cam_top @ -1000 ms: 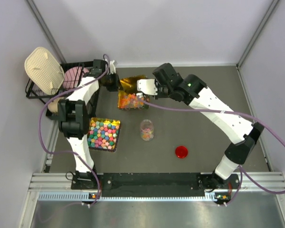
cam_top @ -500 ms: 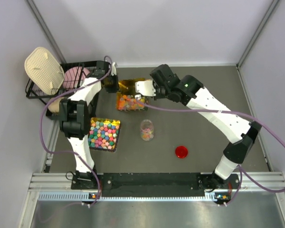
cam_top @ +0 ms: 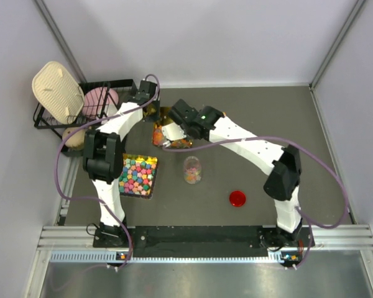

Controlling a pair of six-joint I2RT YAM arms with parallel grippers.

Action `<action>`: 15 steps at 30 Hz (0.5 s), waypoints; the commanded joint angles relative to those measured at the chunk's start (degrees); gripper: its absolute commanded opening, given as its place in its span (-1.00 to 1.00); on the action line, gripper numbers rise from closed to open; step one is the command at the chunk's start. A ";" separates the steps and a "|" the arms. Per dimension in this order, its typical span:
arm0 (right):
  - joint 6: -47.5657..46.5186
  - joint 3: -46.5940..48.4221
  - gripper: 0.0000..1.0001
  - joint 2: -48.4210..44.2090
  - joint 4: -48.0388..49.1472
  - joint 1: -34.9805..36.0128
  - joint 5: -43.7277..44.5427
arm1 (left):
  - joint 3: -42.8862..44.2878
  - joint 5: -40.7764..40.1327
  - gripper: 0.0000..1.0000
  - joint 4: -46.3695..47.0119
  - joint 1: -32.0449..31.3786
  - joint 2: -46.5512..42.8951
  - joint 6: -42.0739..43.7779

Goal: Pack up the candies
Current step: Scoop the fake candies from the storage box.

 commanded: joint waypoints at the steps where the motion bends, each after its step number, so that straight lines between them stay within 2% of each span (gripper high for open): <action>1: -3.58 6.77 -1.00 3.97 2.22 0.60 7.40 | 3.43 -2.03 -1.00 0.74 -0.57 -3.91 -0.41; 9: -11.40 9.06 -1.00 10.56 2.22 1.04 10.92 | 3.87 -3.35 -1.00 0.83 -0.57 -4.17 -1.03; 15: -13.87 11.44 -1.00 13.82 2.05 1.48 11.01 | 4.66 -3.88 -1.00 0.22 -0.57 -3.65 -1.91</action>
